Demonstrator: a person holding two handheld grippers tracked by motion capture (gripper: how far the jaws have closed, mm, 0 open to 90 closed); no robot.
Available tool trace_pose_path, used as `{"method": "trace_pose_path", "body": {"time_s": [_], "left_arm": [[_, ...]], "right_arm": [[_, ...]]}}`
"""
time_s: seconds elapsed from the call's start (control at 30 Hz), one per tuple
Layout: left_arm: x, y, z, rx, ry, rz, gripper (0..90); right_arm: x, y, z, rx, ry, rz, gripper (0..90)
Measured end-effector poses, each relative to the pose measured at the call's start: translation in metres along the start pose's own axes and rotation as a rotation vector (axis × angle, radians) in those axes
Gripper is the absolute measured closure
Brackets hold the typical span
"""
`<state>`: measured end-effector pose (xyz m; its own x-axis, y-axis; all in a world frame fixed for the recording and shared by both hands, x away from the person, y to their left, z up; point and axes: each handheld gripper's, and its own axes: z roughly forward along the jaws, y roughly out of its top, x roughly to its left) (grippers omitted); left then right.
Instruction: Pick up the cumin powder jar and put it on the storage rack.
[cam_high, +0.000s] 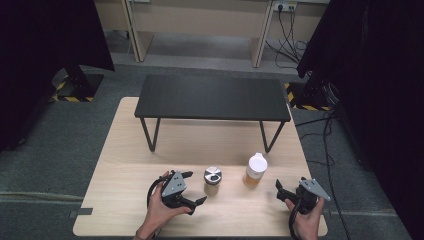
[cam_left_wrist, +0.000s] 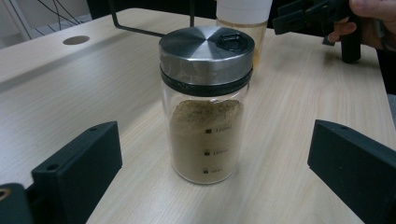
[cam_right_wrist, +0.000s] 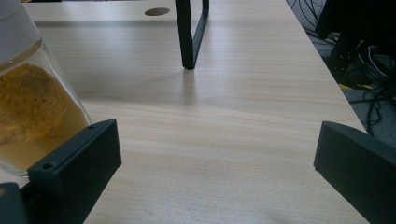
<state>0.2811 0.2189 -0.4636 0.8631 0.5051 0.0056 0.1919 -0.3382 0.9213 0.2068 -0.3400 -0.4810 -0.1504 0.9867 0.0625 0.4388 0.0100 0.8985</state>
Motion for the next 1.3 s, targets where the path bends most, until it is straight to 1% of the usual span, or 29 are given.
{"method": "trace_pose_path", "body": {"time_s": [0.1, 0.27, 0.3, 0.4, 0.6, 0.7, 0.87, 1.07, 1.17, 1.3], "left_arm": [[0.001, 0.005, 0.007, 0.016, -0.007, 0.009, 2.7], [0.006, 0.008, 0.017, 0.040, -0.020, 0.007, 3.5], [0.007, 0.008, 0.019, 0.041, -0.025, -0.002, 3.7], [0.011, 0.008, 0.025, 0.045, -0.035, -0.012, 4.7], [0.016, 0.012, 0.036, 0.059, -0.055, -0.007, 6.8], [0.018, 0.012, 0.040, 0.060, -0.063, -0.008, 9.4], [0.019, 0.012, 0.044, 0.062, -0.068, -0.008, 12.3], [0.022, 0.008, 0.049, 0.057, -0.076, -0.018, 16.2], [0.022, 0.006, 0.051, 0.049, -0.075, -0.013, 18.5], [0.023, 0.007, 0.053, 0.052, -0.075, -0.012, 22.1]], "right_arm": [[0.000, 0.000, 0.000, 0.002, 0.002, 0.000, 0.8], [-0.001, 0.000, 0.000, 0.001, 0.005, 0.000, 0.8], [-0.001, 0.000, 0.000, 0.000, 0.006, 0.000, 0.8], [-0.002, 0.000, 0.000, -0.001, 0.009, 0.001, 0.8], [-0.002, 0.000, 0.000, -0.001, 0.011, -0.001, 0.8], [-0.002, 0.000, 0.000, -0.001, 0.013, 0.001, 0.8], [-0.002, 0.000, 0.000, -0.001, 0.013, -0.002, 0.8], [-0.002, -0.001, 0.000, -0.004, 0.012, -0.002, 0.8], [-0.002, -0.001, 0.000, -0.004, 0.011, -0.005, 0.8], [0.000, -0.001, -0.001, -0.006, 0.008, -0.010, 0.8]]}}
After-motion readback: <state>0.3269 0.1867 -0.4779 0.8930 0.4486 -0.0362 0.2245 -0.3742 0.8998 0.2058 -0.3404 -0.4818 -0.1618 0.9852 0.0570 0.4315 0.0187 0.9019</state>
